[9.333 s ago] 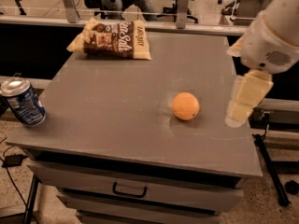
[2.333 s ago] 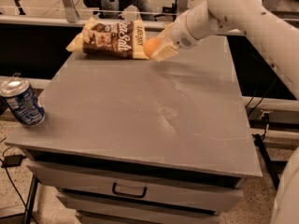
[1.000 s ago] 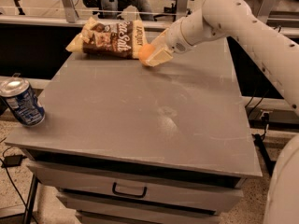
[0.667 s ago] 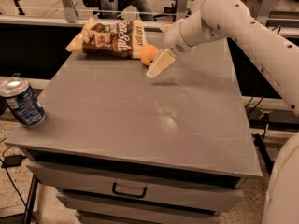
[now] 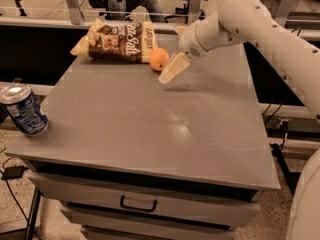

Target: Move orange near brown chip bag

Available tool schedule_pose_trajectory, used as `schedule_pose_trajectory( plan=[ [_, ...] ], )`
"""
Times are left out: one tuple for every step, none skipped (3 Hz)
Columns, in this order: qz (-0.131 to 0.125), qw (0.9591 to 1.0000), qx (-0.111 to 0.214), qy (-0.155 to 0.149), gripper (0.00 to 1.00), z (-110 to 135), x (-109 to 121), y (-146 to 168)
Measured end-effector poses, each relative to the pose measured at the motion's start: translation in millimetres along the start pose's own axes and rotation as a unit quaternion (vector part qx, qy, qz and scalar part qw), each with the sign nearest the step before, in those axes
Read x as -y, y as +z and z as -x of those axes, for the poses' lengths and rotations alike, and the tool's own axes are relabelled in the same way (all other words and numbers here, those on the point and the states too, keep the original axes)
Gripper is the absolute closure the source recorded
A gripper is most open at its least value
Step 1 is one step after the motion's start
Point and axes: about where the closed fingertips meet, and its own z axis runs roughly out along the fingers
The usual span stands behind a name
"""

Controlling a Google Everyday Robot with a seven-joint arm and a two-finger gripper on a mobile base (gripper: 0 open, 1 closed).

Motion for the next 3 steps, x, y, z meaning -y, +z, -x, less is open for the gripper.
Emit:
schedule_pose_trajectory(
  plan=[
    [-0.028,0.9995,0.0,0.013,0.0,-14,10,-31],
    [-0.048,0.9986,-0.003,0.02,0.0,-21,16,-57],
    [-0.051,0.9985,-0.004,0.021,0.0,-22,17,-60]
  ],
)
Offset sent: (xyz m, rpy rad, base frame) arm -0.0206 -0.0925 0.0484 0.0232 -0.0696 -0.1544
